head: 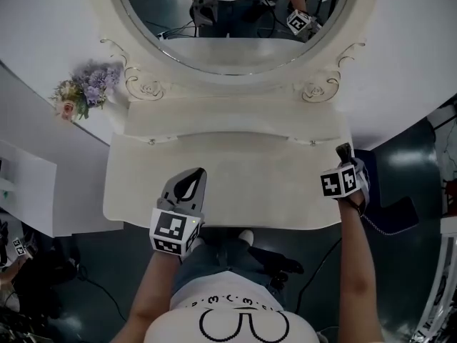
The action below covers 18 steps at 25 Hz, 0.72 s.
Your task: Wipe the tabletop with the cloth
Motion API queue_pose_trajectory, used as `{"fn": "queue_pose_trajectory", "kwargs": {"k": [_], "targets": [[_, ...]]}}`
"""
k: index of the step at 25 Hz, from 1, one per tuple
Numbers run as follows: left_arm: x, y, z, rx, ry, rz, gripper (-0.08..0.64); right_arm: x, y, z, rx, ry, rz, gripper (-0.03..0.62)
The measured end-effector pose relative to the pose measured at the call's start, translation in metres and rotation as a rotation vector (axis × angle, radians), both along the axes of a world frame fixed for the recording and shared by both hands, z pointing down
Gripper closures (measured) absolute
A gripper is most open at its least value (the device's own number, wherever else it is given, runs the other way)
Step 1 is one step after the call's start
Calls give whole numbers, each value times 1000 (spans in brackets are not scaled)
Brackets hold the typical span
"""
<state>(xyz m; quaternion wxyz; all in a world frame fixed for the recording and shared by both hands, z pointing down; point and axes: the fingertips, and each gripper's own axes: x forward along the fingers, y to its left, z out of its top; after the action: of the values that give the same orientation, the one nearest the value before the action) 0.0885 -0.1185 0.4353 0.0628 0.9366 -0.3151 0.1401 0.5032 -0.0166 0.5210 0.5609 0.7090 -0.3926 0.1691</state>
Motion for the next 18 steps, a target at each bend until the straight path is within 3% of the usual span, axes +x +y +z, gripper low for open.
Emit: {"fn": "queue_pose_trajectory", "kwargs": {"k": [8,18], "targets": [[-74,-9,-12,-4,49,-58,563,-151,-34,-15,47,-102,-107,500],[-174,-25,-18,15,92,-186,563,-297,-68,-26,126,-199,-199,500]]}}
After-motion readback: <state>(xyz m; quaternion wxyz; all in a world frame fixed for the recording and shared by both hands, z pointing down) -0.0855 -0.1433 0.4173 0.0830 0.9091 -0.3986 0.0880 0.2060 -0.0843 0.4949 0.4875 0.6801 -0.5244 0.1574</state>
